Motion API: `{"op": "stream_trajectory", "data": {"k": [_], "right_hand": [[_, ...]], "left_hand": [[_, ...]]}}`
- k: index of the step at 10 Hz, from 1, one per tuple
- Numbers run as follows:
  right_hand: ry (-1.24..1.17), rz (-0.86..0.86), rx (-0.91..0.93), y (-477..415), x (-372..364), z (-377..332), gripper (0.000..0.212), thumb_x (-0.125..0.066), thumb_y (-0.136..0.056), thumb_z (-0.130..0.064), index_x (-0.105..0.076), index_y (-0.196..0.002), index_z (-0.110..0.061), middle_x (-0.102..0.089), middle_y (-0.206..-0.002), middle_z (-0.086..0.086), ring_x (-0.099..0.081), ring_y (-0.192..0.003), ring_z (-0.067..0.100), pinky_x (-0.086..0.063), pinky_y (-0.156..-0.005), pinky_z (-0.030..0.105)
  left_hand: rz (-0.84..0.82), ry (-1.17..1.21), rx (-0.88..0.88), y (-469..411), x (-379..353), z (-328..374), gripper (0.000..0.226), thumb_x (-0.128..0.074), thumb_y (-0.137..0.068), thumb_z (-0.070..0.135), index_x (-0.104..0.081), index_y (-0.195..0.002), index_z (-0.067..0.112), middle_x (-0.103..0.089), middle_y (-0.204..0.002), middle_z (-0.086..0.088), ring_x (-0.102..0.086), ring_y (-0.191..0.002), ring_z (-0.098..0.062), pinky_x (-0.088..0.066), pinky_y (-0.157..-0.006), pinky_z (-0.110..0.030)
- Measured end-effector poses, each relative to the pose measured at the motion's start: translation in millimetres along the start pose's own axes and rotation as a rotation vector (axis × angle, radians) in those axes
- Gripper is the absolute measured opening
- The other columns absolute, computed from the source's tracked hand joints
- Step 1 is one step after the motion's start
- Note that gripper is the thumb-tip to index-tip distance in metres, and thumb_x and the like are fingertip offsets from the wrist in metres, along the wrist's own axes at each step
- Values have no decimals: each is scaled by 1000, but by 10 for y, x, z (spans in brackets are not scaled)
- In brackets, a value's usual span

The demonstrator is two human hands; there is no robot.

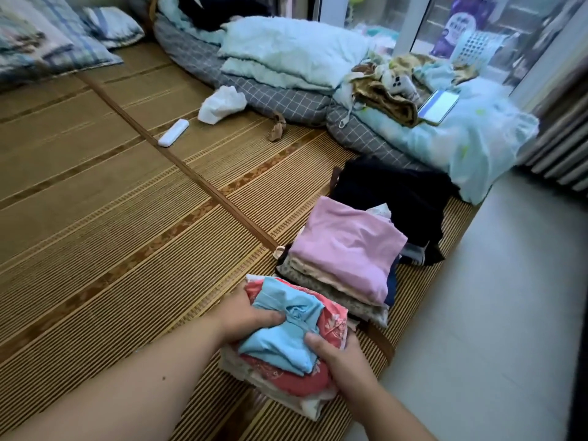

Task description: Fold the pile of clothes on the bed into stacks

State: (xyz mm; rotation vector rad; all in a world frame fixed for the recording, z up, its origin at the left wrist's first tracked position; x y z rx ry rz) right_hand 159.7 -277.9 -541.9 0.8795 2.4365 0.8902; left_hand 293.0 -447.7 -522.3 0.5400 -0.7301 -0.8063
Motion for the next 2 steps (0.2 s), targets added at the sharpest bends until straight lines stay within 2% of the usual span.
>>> {"op": "stream_trajectory", "data": {"k": [1,2], "right_hand": [[151,54,30,255,22,-364,100,-90,-61,-30,-36,-144,-14,-58,-132,9,-63,-112,29,-51,-97,46],[394,76,149,639,-43,-849,99,-88,-63,-42,-39,-145,-19,-52,-137,-1,-54,-120,20,-45,-101,36]], "left_hand": [[98,-154,-13,286,104,284,127,-81,-55,58,-10,-153,22,-34,-151,-12,-41,-134,-30,-38,-109,-47],[166,-384,-91,678,162,628,122,-75,-69,57,6,-154,25,-4,-161,-11,-21,-145,-29,-28,-114,-41]]}}
Point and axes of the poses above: each hand's wrist, its own y-axis away from the middle knuckle, its own x-axis out of the back of the hand, z = x × y, the point moved 2 cm from there along -y, towards the middle knuckle
